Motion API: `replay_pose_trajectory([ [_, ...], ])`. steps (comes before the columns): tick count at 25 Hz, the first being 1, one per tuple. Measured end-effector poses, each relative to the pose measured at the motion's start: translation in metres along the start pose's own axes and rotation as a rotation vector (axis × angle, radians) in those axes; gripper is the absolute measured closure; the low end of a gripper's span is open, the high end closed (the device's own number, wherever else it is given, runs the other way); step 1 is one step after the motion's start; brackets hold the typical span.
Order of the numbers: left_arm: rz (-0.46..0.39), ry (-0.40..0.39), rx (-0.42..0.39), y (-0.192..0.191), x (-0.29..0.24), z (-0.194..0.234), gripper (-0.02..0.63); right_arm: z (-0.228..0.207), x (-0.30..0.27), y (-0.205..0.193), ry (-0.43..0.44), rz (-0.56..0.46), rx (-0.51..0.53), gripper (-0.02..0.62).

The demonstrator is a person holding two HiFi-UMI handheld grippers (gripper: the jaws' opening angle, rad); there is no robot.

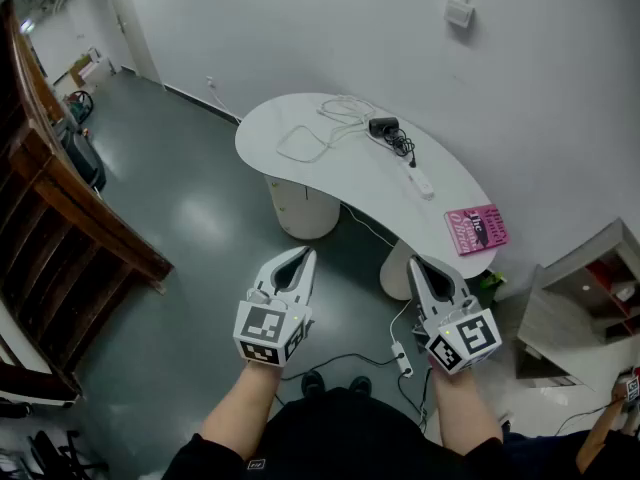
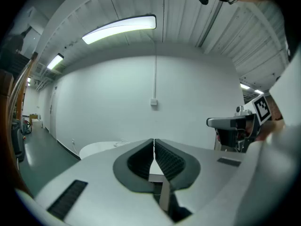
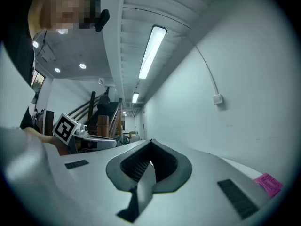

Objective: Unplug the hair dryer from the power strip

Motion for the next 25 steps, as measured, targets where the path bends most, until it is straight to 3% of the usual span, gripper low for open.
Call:
replay_pose_trajectory([
  [8,-0.002,-0.016,0.003,-0.01,0.017,0.014,0.588,0.019,-0.008,-0.011,-0.017,0.005,-0.013,0.561],
  [15,0.013,0.008,0.023,-0.028,0.04,0.036,0.588,0.042,-0.01,-0.044,0.062,0.073,-0.143,0.56],
  [25,0.045,-0.006,0.016,-0.038,0.031,0.038,0.588,0.023,-0.03,-0.042,0.039,0.046,-0.169,0.56],
])
Point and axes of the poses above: the fingertips, and each gripper's own axes: x backward along the fingers, z to its left, y out of its top, the point moved 6 cm from there along x, backward along the fingers, and after that the axes turned 14 degrees about -x, right-handed, at the moved point
